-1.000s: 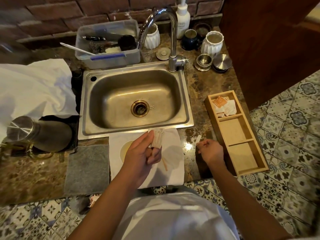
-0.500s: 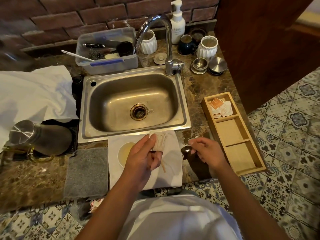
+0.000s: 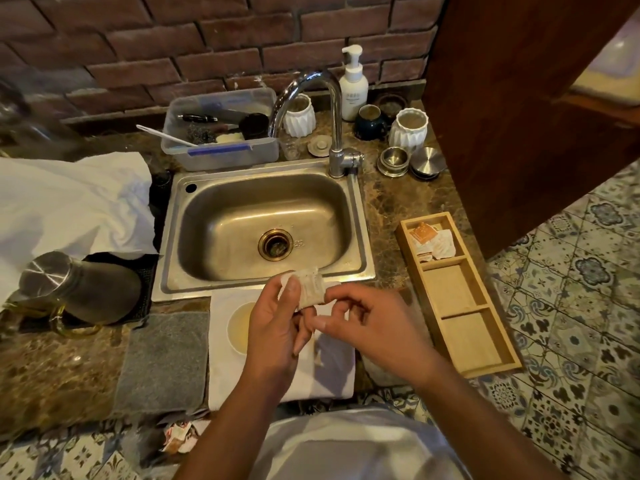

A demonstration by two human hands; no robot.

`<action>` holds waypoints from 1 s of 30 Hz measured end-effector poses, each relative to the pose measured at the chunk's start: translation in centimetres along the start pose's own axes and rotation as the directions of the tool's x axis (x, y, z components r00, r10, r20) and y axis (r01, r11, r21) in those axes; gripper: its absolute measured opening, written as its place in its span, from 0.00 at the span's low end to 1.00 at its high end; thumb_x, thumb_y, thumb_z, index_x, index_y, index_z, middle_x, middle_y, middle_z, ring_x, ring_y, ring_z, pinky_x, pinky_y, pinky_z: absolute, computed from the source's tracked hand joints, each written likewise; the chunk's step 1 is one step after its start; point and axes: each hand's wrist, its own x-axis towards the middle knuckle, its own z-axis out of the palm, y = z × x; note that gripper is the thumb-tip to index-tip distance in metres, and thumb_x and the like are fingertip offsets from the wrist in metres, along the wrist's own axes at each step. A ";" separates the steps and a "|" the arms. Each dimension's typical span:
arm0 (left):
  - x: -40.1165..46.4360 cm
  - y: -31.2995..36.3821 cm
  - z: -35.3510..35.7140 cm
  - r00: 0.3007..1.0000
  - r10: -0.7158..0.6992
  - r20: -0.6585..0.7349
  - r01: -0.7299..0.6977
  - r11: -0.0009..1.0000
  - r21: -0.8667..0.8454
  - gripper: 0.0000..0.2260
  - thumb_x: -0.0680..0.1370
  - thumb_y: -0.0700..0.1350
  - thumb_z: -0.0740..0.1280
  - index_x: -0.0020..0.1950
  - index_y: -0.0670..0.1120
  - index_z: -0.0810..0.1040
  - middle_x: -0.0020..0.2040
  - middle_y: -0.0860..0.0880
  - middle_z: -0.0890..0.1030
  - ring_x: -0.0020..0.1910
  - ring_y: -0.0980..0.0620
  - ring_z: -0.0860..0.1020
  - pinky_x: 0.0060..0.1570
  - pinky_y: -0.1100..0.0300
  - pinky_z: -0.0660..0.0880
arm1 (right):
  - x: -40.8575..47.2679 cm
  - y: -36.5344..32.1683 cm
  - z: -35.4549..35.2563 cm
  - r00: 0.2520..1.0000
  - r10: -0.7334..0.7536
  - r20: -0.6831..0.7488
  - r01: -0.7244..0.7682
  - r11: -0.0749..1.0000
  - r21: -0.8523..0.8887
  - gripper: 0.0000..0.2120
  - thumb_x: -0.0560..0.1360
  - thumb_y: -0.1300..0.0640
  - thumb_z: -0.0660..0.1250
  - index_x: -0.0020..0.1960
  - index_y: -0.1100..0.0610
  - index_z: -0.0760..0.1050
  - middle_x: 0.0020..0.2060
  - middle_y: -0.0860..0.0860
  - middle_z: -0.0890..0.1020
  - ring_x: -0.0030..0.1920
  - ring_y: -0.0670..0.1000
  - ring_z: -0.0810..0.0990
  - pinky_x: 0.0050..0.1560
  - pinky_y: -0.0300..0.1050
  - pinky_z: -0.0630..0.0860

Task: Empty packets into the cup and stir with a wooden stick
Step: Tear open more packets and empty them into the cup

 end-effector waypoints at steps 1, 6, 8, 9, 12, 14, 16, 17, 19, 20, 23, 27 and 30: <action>-0.1 0.1 0.1 1.000 0.006 -0.019 -0.006 1.000 0.010 0.12 0.80 0.53 0.64 0.55 0.46 0.79 0.27 0.46 0.73 0.17 0.56 0.59 0.24 0.55 0.51 | 0.1 -0.2 0.3 1.000 -0.009 -0.002 0.009 1.000 0.000 0.14 0.71 0.47 0.78 0.55 0.47 0.84 0.38 0.52 0.84 0.32 0.44 0.74 0.35 0.43 0.74; -0.6 0.2 0.0 0.997 0.008 -0.083 -0.009 1.000 -0.002 0.17 0.78 0.52 0.65 0.58 0.40 0.76 0.24 0.49 0.73 0.17 0.58 0.61 0.21 0.58 0.51 | 0.5 -0.3 1.1 0.999 -0.046 0.003 0.046 0.998 -0.036 0.10 0.74 0.48 0.75 0.54 0.48 0.85 0.37 0.53 0.84 0.36 0.56 0.79 0.40 0.56 0.79; -0.8 0.4 0.0 0.996 0.012 -0.094 -0.013 1.000 -0.011 0.19 0.77 0.51 0.66 0.60 0.38 0.75 0.24 0.49 0.73 0.17 0.59 0.63 0.20 0.62 0.54 | 0.7 -0.1 1.3 0.998 -0.059 -0.001 0.059 0.998 -0.024 0.09 0.74 0.46 0.74 0.52 0.49 0.85 0.37 0.52 0.85 0.38 0.59 0.81 0.43 0.61 0.79; -0.8 0.5 0.0 0.995 0.015 -0.094 -0.017 1.000 -0.017 0.20 0.77 0.51 0.66 0.60 0.37 0.75 0.25 0.49 0.74 0.17 0.59 0.64 0.19 0.66 0.56 | 0.8 -0.1 1.5 0.997 -0.070 -0.008 0.070 0.997 -0.013 0.10 0.74 0.45 0.73 0.52 0.49 0.85 0.37 0.52 0.85 0.38 0.60 0.81 0.43 0.62 0.78; -0.9 0.9 -0.2 0.996 0.026 -0.084 -0.026 1.000 0.001 0.18 0.76 0.50 0.67 0.60 0.39 0.76 0.27 0.48 0.76 0.18 0.59 0.68 0.19 0.69 0.64 | 1.1 -0.3 1.6 0.995 -0.101 -0.023 0.101 0.995 0.023 0.11 0.73 0.45 0.73 0.51 0.50 0.85 0.37 0.53 0.85 0.38 0.60 0.82 0.43 0.63 0.79; -1.0 1.2 -0.8 0.995 0.054 -0.081 -0.048 0.996 0.078 0.17 0.75 0.52 0.67 0.58 0.42 0.78 0.27 0.47 0.75 0.20 0.57 0.68 0.21 0.67 0.64 | 1.3 -0.6 1.5 0.994 -0.111 -0.025 0.112 0.993 0.042 0.10 0.74 0.46 0.73 0.51 0.49 0.85 0.36 0.54 0.85 0.38 0.61 0.82 0.44 0.64 0.79; -1.0 1.4 -1.6 0.993 0.087 -0.074 -0.074 0.983 0.168 0.14 0.74 0.52 0.69 0.53 0.43 0.80 0.26 0.47 0.75 0.22 0.56 0.69 0.23 0.65 0.65 | 1.7 -0.8 1.4 0.993 -0.117 -0.035 0.119 0.992 0.047 0.07 0.74 0.48 0.74 0.49 0.50 0.84 0.36 0.54 0.85 0.37 0.62 0.82 0.43 0.65 0.79; -1.1 1.5 -2.1 0.993 0.099 -0.065 -0.084 0.975 0.204 0.12 0.74 0.51 0.69 0.51 0.44 0.81 0.26 0.46 0.75 0.22 0.55 0.69 0.23 0.65 0.65 | 2.0 -0.9 1.3 0.993 -0.114 -0.039 0.116 0.992 0.045 0.04 0.75 0.51 0.74 0.48 0.50 0.84 0.35 0.53 0.84 0.37 0.61 0.82 0.44 0.65 0.79; -1.2 1.6 -2.8 0.992 0.117 -0.054 -0.099 0.960 0.264 0.10 0.73 0.49 0.70 0.48 0.43 0.82 0.26 0.46 0.77 0.21 0.55 0.69 0.22 0.65 0.66 | 2.4 -1.1 1.2 0.995 -0.091 -0.041 0.094 0.994 0.055 0.03 0.76 0.56 0.75 0.48 0.50 0.84 0.34 0.53 0.84 0.38 0.59 0.83 0.46 0.64 0.80; -1.2 1.7 -3.1 0.991 0.124 -0.058 -0.102 0.952 0.289 0.10 0.73 0.49 0.69 0.48 0.43 0.82 0.26 0.46 0.78 0.20 0.54 0.70 0.22 0.64 0.67 | 2.6 -1.1 1.2 0.996 -0.079 -0.033 0.081 0.995 0.065 0.03 0.76 0.58 0.74 0.48 0.51 0.85 0.34 0.53 0.84 0.38 0.59 0.83 0.47 0.64 0.81; -1.4 1.8 -4.1 0.989 0.136 -0.063 -0.108 0.938 0.328 0.10 0.73 0.48 0.70 0.49 0.44 0.82 0.29 0.46 0.82 0.21 0.52 0.73 0.23 0.62 0.71 | 2.9 -1.3 1.8 0.995 -0.074 0.068 0.074 0.997 0.006 0.03 0.76 0.53 0.74 0.50 0.50 0.84 0.35 0.52 0.85 0.40 0.59 0.84 0.47 0.61 0.81; -1.9 1.7 -5.9 0.989 0.145 -0.036 -0.118 0.907 0.403 0.09 0.77 0.47 0.69 0.49 0.42 0.83 0.31 0.46 0.83 0.23 0.52 0.73 0.25 0.60 0.72 | 3.1 -0.8 4.0 0.984 -0.056 0.171 0.069 0.995 -0.070 0.04 0.77 0.52 0.73 0.45 0.51 0.82 0.35 0.52 0.84 0.38 0.56 0.83 0.42 0.53 0.79; -2.3 1.4 -7.6 0.994 0.092 -0.062 -0.055 0.894 0.444 0.10 0.81 0.44 0.66 0.46 0.38 0.81 0.28 0.48 0.80 0.25 0.50 0.72 0.27 0.60 0.72 | 3.1 0.1 5.4 0.975 0.000 0.224 0.011 0.999 -0.048 0.07 0.79 0.55 0.72 0.42 0.53 0.80 0.34 0.54 0.84 0.34 0.50 0.80 0.40 0.44 0.76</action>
